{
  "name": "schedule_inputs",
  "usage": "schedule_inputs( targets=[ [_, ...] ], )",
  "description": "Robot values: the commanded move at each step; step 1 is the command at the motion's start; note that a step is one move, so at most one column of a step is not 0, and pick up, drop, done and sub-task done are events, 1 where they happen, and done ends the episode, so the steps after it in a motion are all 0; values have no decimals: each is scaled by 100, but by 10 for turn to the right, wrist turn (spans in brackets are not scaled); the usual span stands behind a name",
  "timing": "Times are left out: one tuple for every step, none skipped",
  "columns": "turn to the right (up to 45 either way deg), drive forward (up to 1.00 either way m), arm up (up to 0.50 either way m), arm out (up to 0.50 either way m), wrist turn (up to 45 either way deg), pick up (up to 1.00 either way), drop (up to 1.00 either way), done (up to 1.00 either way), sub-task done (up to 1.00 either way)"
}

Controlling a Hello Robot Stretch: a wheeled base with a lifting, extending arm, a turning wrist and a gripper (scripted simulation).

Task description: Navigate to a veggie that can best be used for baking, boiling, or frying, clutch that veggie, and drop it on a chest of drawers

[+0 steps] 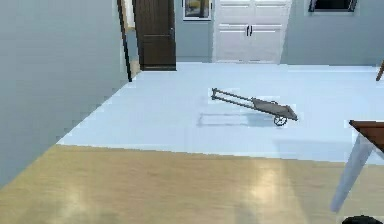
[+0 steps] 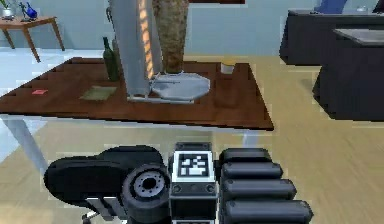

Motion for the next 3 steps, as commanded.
schedule_inputs(
  targets=[
    [0, 20, 0, 0, 0, 0, 0, 0, 0],
    [-120, 0, 0, 0, 0, 0, 0, 0, 0],
    [0, 100, 0, 0, 0, 0, 0, 0, 0]
  ],
)
